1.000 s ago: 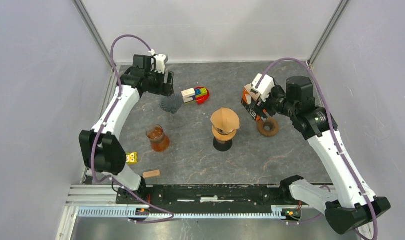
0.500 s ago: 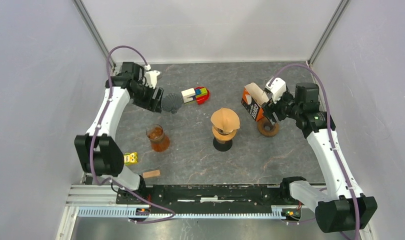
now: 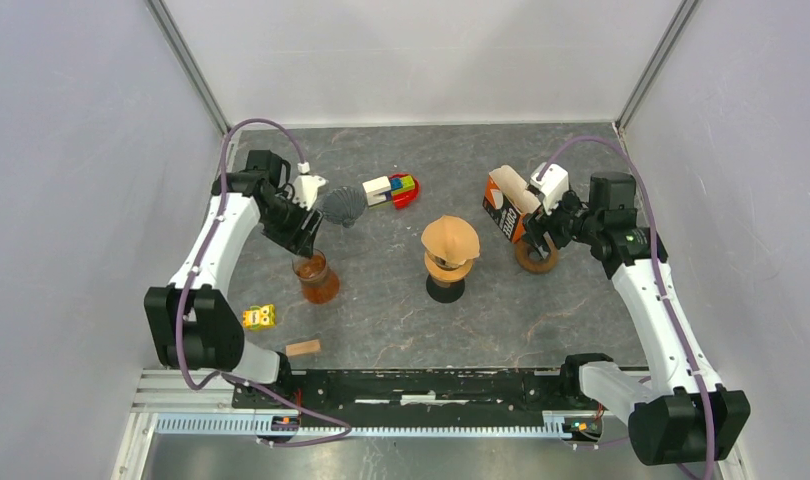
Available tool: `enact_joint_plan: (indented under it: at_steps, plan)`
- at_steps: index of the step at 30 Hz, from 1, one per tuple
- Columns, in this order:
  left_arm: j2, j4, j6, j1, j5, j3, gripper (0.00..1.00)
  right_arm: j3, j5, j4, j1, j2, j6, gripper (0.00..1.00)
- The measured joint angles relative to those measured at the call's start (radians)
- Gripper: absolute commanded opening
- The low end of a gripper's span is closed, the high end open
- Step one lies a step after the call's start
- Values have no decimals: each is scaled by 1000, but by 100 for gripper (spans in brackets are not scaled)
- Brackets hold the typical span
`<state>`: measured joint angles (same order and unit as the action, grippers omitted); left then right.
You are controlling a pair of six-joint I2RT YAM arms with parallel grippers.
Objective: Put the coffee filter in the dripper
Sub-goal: Move the coffee server to the center of the board.
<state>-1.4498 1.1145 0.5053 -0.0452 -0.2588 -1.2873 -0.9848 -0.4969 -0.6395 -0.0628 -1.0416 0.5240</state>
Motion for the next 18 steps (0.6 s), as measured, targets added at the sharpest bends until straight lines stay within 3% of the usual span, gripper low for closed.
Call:
enact_joint_plan:
  at_steps: [4, 11, 18]
  plan:
    - [-34, -20, 8, 0, -3, 26, 43, 1, 0, -1, 3, 8, 5, 77]
    - [-38, -58, 1, -40, -9, 73, 20, 1, -2, -1, 6, 14, 8, 77]
    - [-37, -129, -58, -185, -6, 90, 14, 1, -16, -7, 6, 14, 16, 77]
